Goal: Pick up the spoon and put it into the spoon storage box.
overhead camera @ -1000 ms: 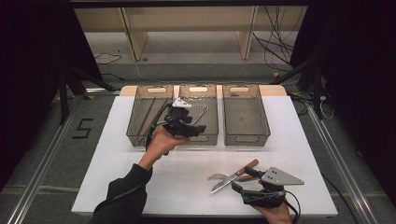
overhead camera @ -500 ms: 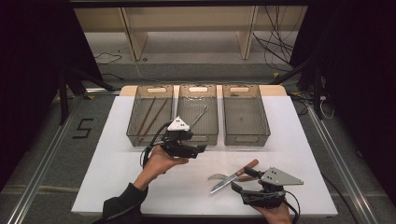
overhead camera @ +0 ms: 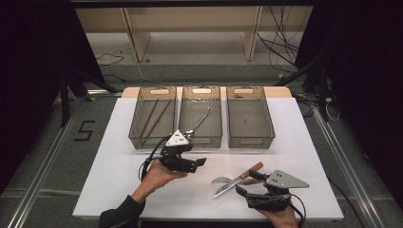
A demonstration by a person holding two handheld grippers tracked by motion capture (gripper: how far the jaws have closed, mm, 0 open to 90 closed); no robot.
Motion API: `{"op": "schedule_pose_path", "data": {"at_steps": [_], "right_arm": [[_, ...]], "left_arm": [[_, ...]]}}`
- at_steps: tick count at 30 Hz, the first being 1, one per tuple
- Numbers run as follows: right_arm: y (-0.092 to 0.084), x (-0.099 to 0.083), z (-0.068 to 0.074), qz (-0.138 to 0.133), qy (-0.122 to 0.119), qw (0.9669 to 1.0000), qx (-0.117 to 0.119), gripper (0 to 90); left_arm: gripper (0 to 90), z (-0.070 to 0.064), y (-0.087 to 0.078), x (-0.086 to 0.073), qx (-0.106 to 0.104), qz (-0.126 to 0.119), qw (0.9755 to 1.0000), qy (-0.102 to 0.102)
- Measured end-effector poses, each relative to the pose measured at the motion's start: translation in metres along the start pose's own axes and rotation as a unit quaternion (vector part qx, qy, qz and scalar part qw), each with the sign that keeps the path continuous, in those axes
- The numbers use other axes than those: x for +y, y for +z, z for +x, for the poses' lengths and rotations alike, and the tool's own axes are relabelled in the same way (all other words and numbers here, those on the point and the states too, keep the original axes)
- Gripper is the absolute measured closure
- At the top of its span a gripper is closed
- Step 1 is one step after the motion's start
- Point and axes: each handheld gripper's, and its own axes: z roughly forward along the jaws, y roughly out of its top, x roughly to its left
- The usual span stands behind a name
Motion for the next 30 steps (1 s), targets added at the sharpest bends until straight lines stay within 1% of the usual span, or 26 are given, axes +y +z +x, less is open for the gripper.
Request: {"op": "schedule_pose_path", "data": {"at_steps": [5, 9, 11, 15, 17, 18, 21, 22, 24, 27, 29, 30], "right_arm": [[-0.001, 0.001, -0.003, 0.003, 0.002, 1.0, -0.003, 26.7], [-0.002, 0.002, -0.005, 0.007, -0.003, 1.0, -0.005, 26.6], [-0.003, 0.002, -0.007, 0.008, -0.003, 1.0, -0.005, 26.6], [-0.004, 0.002, -0.009, 0.011, -0.003, 0.9999, -0.007, 26.6], [-0.004, 0.003, -0.01, 0.014, -0.006, 0.9999, -0.006, 26.7], [-0.004, 0.003, -0.01, 0.016, -0.009, 0.9998, -0.006, 26.6], [-0.005, 0.005, -0.011, 0.025, -0.025, 0.9993, -0.011, 26.6], [-0.006, 0.007, -0.012, 0.026, -0.028, 0.9992, -0.011, 26.6], [-0.008, 0.009, -0.015, 0.028, -0.027, 0.9992, -0.009, 26.6], [-0.009, 0.013, -0.019, 0.031, -0.029, 0.999, -0.014, 26.6], [-0.009, 0.016, -0.023, 0.034, -0.029, 0.9988, -0.019, 26.6], [-0.009, 0.018, -0.024, 0.037, -0.028, 0.9987, -0.024, 26.6]], "left_arm": [[24.6, 0.003, -0.008, -0.015, 0.001, -0.014, 0.9999, -0.001], [24.4, 0.006, -0.014, -0.026, 0.001, -0.026, 0.9996, -0.005], [24.4, 0.007, -0.017, -0.03, 0.001, -0.027, 0.9996, -0.005], [24.2, 0.009, -0.021, -0.038, 0.007, -0.025, 0.9996, -0.005], [24.1, 0.01, -0.023, -0.042, 0.009, -0.024, 0.9996, -0.008], [24.0, 0.011, -0.024, -0.044, 0.012, -0.028, 0.9995, -0.01], [24.1, 0.011, -0.026, -0.048, 0.013, -0.032, 0.9993, -0.013], [24.1, 0.011, -0.026, -0.049, 0.015, -0.034, 0.9993, -0.011], [24.0, 0.01, -0.027, -0.051, 0.02, -0.037, 0.9991, -0.005], [24.1, 0.009, -0.029, -0.054, 0.023, -0.045, 0.9987, -0.001], [24.1, 0.008, -0.03, -0.055, 0.028, -0.045, 0.9986, 0.005], [24.1, 0.007, -0.031, -0.056, 0.028, -0.046, 0.9986, 0.005]]}}
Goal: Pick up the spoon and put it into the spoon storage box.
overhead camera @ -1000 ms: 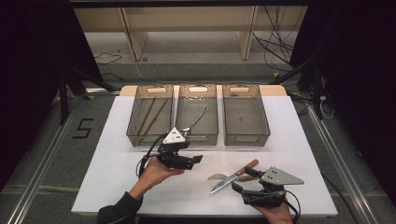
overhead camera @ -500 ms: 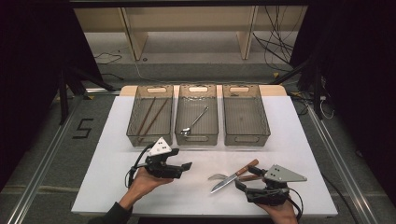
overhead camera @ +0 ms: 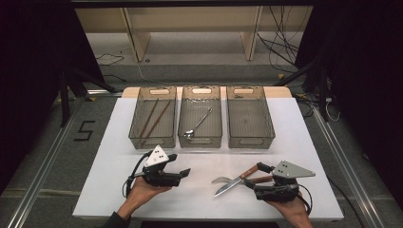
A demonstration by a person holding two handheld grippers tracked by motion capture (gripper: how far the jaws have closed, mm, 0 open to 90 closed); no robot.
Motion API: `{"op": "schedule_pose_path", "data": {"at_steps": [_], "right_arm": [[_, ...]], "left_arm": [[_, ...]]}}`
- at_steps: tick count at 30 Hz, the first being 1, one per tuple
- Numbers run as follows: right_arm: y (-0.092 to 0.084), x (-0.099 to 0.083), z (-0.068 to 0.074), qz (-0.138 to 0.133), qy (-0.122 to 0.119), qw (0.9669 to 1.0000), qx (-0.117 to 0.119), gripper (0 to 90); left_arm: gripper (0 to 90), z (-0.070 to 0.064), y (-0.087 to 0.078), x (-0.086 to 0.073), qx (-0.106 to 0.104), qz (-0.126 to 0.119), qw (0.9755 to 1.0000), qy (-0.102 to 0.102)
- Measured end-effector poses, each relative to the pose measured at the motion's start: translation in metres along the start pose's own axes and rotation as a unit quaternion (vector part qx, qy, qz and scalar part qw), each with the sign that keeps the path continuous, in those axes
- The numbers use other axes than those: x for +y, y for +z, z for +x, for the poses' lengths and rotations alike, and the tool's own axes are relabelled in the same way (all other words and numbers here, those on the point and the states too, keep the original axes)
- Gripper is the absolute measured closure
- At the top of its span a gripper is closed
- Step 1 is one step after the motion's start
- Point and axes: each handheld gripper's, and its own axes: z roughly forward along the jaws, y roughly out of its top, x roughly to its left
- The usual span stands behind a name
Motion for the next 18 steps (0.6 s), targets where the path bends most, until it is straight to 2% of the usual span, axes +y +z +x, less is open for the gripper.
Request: {"op": "schedule_pose_path", "data": {"at_steps": [5, 13, 18], "right_arm": [[0.004, 0.006, -0.009, 0.013, 0.0, 0.9999, -0.003, 26.8], [0.013, 0.018, -0.022, 0.056, -0.021, 0.9982, 0.007, 27.6], [0.021, 0.025, -0.027, 0.076, -0.031, 0.9967, -0.001, 35.1]], "left_arm": [[24.0, -0.001, -0.004, -0.005, 0.004, 0.0, 1.0, 0.007], [24.0, 0.0, -0.01, -0.011, 0.007, -0.003, 1.0, -0.001], [24.0, -0.001, -0.012, -0.013, 0.009, -0.002, 1.0, -0.001]]}}
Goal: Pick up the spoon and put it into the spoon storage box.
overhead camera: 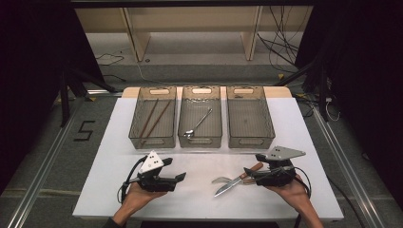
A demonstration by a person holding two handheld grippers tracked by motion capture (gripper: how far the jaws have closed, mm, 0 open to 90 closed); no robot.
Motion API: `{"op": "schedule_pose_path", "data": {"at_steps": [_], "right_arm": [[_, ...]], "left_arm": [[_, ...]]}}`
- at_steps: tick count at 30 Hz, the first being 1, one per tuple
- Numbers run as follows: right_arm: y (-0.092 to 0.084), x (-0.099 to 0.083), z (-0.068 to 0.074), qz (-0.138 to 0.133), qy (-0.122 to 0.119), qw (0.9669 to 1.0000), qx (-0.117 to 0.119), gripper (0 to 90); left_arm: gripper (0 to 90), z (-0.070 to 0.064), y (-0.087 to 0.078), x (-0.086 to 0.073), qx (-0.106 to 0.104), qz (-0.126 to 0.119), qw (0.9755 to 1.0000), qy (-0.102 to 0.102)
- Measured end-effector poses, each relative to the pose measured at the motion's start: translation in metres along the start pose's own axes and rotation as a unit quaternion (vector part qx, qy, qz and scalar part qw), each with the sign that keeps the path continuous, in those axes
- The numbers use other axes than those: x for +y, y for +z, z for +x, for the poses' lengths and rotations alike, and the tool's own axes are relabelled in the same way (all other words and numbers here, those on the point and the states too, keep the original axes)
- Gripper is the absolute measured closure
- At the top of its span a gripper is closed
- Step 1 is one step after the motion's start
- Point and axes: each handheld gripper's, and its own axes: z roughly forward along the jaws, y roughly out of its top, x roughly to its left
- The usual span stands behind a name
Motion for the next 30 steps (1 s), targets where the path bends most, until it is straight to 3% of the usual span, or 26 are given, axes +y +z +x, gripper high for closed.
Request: {"op": "schedule_pose_path", "data": {"at_steps": [9, 17, 27, 30], "right_arm": [[0.018, 0.002, -0.012, 0.042, 0.021, 0.9986, -0.026, 55.5], [0.033, -0.001, -0.026, 0.084, 0.035, 0.9947, -0.046, 75.9], [0.046, -0.009, -0.033, 0.129, 0.041, 0.989, -0.059, 85.4], [0.045, -0.01, -0.032, 0.129, 0.042, 0.9891, -0.056, 87.1]], "left_arm": [[23.8, 0.001, -0.006, -0.003, 0.003, -0.011, 0.9999, -0.006], [23.5, 0.003, -0.01, -0.007, 0.006, -0.015, 0.9998, -0.011], [23.4, 0.004, -0.012, -0.009, 0.008, -0.015, 0.9998, -0.013], [23.4, 0.003, -0.012, -0.009, 0.008, -0.016, 0.9998, -0.012]]}}
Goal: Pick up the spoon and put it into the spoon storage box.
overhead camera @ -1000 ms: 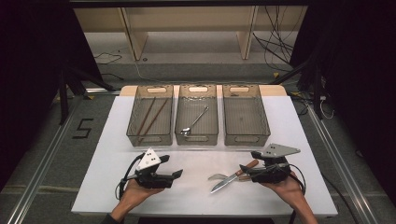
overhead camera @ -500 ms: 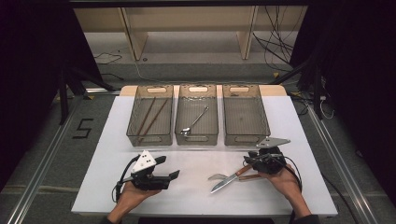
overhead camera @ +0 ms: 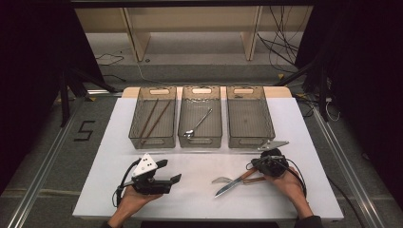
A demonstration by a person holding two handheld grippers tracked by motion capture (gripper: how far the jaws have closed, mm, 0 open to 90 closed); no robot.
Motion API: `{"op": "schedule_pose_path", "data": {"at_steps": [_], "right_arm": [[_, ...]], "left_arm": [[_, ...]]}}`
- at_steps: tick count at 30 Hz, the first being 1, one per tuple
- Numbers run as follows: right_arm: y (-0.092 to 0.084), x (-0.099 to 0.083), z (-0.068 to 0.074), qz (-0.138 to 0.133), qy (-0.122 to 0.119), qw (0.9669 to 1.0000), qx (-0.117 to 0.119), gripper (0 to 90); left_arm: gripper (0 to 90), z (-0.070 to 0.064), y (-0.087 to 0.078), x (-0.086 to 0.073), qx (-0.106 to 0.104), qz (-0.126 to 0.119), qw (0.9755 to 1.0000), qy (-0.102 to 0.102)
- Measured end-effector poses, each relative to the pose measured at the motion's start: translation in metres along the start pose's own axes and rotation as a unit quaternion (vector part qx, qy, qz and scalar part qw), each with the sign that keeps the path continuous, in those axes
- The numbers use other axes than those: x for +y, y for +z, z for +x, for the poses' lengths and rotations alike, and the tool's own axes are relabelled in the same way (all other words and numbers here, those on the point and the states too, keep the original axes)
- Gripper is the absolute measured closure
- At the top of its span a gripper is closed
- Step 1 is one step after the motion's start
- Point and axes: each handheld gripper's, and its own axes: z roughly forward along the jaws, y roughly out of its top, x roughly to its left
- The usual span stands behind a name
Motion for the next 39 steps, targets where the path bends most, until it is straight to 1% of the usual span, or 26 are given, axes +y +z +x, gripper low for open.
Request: {"op": "schedule_pose_path", "data": {"at_steps": [1, 4, 6, 8, 9, 12, 16, 18, 21, 25, 31, 39], "right_arm": [[0.0, -0.001, 0.0, -0.001, 0.0, 1.0, 0.001, 87.4], [0.001, -0.006, 0.002, 0.013, 0.005, 0.9999, 0.003, 88.7], [0.0, -0.009, 0.001, 0.005, 0.01, 0.9999, 0.005, 88.8], [-0.001, -0.01, 0.002, 0.005, 0.015, 0.9999, 0.004, 89.0], [-0.001, -0.01, 0.003, 0.006, 0.014, 0.9999, 0.002, 89.5], [-0.004, -0.011, 0.004, 0.009, 0.014, 0.9998, 0.006, 89.9], [-0.008, -0.014, 0.007, 0.017, 0.018, 0.9997, 0.007, 90.0], [-0.009, -0.015, 0.008, 0.026, 0.018, 0.9994, 0.009, 90.0], [-0.011, -0.016, 0.01, 0.033, 0.022, 0.9992, 0.005, 90.0], [-0.015, -0.02, 0.014, 0.043, 0.023, 0.9988, 0.007, 90.0], [-0.023, -0.028, 0.022, 0.047, 0.022, 0.9986, 0.011, 90.0], [-0.031, -0.038, 0.033, 0.052, 0.014, 0.9984, 0.016, 90.0]], "left_arm": [[23.4, 0.0, 0.0, 0.0, 0.001, 0.0, 1.0, 0.001], [23.4, 0.0, -0.001, 0.0, 0.001, 0.0, 1.0, 0.0], [23.4, 0.0, -0.001, 0.0, 0.001, 0.001, 1.0, 0.0], [23.5, 0.0, -0.001, 0.0, 0.0, 0.002, 1.0, 0.001], [23.4, -0.001, -0.001, 0.0, 0.0, 0.004, 1.0, 0.002], [23.4, -0.001, -0.001, 0.0, 0.001, 0.001, 1.0, 0.001], [23.5, -0.001, -0.002, 0.0, 0.001, 0.002, 1.0, 0.002], [23.4, -0.001, -0.002, -0.001, 0.001, 0.002, 1.0, 0.002], [23.4, -0.002, -0.003, 0.0, 0.001, 0.002, 1.0, 0.002], [23.4, -0.001, -0.003, -0.001, 0.0, 0.004, 1.0, 0.003], [23.4, -0.001, -0.004, -0.001, 0.002, 0.001, 1.0, 0.004], [23.4, -0.002, -0.005, -0.001, 0.002, 0.001, 1.0, 0.001]]}}
